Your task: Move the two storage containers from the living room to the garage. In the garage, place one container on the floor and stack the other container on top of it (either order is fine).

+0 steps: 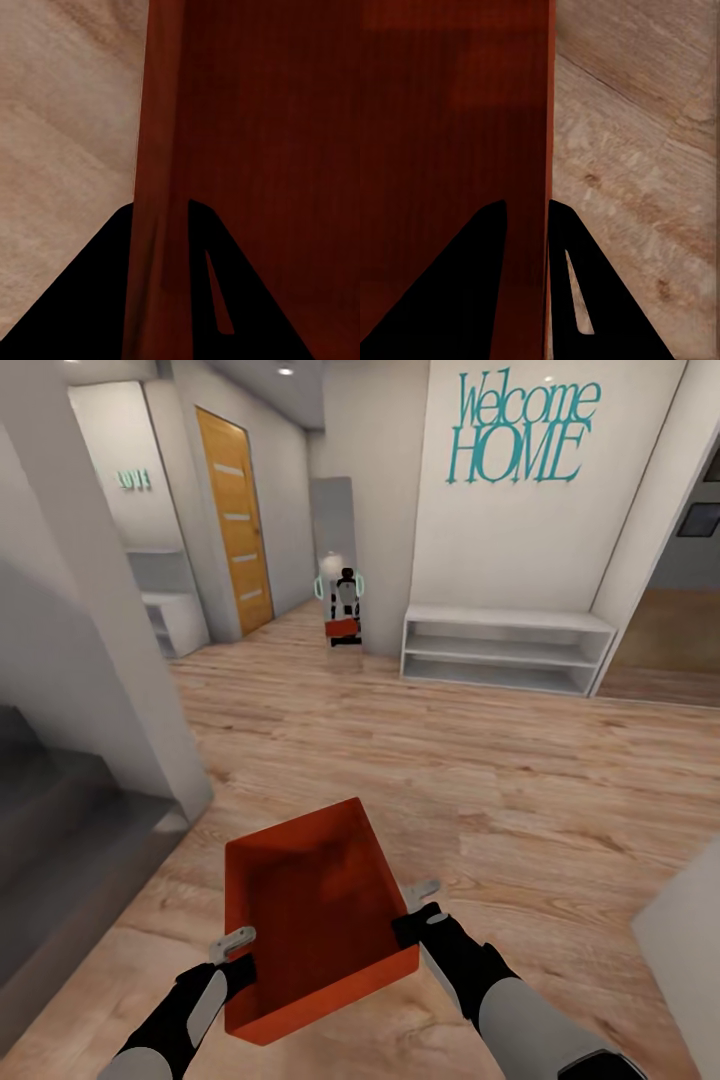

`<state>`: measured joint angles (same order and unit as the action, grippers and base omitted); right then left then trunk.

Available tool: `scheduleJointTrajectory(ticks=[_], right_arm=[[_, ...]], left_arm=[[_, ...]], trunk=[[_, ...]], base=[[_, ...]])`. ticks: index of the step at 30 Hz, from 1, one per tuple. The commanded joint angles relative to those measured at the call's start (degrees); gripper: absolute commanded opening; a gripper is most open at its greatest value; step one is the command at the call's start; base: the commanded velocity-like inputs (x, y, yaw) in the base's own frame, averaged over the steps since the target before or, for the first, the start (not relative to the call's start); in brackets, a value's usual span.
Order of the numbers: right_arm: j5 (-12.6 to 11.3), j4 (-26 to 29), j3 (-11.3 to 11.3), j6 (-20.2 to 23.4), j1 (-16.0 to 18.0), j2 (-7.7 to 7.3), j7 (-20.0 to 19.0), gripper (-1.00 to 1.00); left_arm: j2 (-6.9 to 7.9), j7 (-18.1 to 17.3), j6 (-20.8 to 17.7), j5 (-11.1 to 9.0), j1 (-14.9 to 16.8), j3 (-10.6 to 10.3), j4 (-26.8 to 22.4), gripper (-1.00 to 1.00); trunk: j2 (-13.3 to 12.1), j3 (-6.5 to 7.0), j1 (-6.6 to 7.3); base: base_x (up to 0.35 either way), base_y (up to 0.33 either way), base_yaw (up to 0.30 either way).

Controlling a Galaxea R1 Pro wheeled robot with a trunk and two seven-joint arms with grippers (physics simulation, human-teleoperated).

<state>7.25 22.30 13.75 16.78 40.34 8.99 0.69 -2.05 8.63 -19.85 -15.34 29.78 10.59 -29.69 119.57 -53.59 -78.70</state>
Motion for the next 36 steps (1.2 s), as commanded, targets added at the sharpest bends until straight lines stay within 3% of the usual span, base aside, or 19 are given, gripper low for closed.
scheduleJointTrajectory(ticks=[1, 36], right_arm=[[-0.57, 0.2, 4.09, 0.36, 0.0, 0.52, -1.49, -1.0], [-0.57, 0.2, 4.09, 0.36, 0.0, 0.95, -1.49, -1.0]], left_arm=[[-0.84, 0.42, -1.77, -2.41, 0.02, -4.6, 0.0, -1.0], [-0.85, 0.42, -1.77, -2.42, 0.02, -4.61, 0.05, -1.0]], trunk=[[0.02, -0.05, -0.03], [0.02, -0.05, -0.03]], base=[[0.341, 0.0, 0.0], [0.341, 0.0, 0.0]])
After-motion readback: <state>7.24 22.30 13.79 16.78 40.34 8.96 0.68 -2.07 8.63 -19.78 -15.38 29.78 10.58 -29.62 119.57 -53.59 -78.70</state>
